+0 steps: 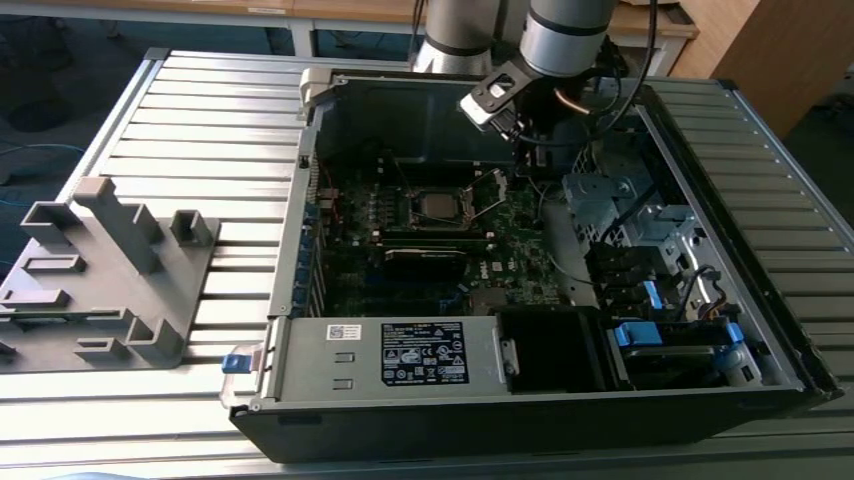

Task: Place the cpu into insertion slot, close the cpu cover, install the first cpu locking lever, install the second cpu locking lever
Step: 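Close the cpu cover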

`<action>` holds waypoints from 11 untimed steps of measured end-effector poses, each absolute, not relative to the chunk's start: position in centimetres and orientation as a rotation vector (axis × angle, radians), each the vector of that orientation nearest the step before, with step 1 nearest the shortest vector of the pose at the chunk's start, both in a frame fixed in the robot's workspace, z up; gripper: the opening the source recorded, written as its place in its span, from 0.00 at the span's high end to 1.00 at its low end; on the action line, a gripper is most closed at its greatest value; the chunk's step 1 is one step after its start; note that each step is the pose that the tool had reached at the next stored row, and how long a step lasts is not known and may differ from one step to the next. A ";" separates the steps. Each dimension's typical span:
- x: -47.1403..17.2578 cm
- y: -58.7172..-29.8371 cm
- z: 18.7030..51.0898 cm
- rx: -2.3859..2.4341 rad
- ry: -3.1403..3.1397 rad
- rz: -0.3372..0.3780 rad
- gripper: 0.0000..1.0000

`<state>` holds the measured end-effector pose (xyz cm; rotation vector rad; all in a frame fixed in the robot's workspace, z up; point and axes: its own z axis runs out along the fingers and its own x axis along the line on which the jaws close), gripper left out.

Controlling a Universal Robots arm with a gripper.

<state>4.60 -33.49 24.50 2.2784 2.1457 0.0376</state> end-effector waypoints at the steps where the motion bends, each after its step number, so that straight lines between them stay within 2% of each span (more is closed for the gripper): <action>1: 4.6 -33.5 24.3 2.278 2.146 0.038 0.89; 11: 4.3 -33.5 23.7 2.278 2.145 0.039 0.89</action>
